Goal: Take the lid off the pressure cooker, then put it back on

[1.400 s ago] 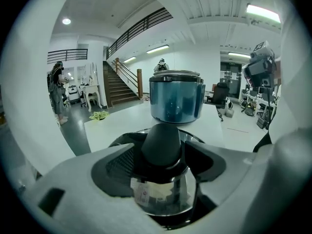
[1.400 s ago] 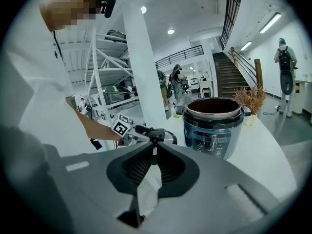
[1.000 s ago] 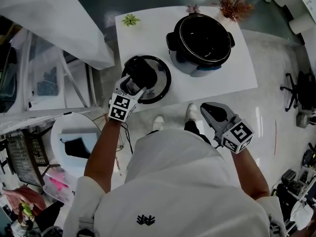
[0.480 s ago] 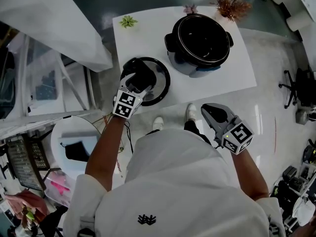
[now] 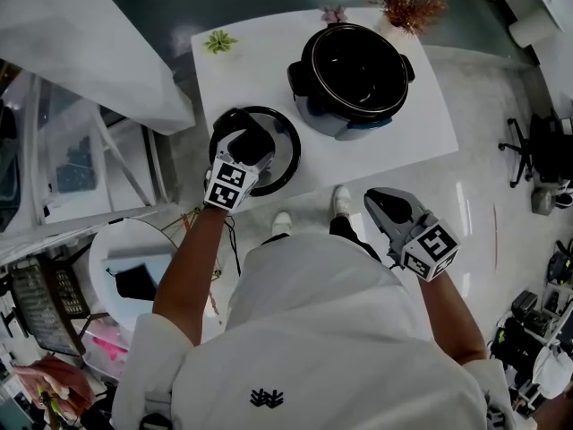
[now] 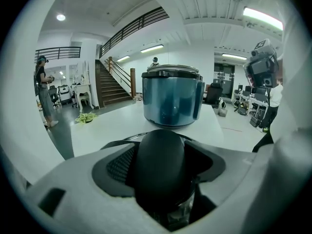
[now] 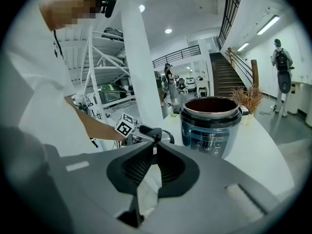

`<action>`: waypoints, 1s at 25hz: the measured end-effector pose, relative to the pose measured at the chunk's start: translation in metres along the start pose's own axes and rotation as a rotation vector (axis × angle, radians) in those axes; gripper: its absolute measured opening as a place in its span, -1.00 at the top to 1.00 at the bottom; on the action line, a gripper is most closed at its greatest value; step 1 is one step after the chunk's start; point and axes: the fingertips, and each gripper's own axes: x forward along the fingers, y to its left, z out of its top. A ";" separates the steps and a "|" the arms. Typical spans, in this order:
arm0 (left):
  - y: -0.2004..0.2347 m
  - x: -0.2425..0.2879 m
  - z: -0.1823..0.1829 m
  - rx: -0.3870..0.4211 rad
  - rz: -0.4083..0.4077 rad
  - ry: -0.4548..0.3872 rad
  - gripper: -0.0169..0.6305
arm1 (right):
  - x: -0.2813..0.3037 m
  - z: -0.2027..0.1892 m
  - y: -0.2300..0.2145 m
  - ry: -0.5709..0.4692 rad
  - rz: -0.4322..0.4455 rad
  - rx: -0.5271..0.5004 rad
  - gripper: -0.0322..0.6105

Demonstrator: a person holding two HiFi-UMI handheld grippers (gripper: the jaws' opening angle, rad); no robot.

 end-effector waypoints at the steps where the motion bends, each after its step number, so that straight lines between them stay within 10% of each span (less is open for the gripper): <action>1: 0.000 0.001 0.000 0.008 0.002 0.002 0.02 | 0.000 0.000 -0.001 0.001 -0.002 0.001 0.79; 25: 0.008 -0.039 0.027 0.081 -0.052 0.003 0.05 | 0.012 0.006 -0.005 -0.007 0.040 -0.011 0.79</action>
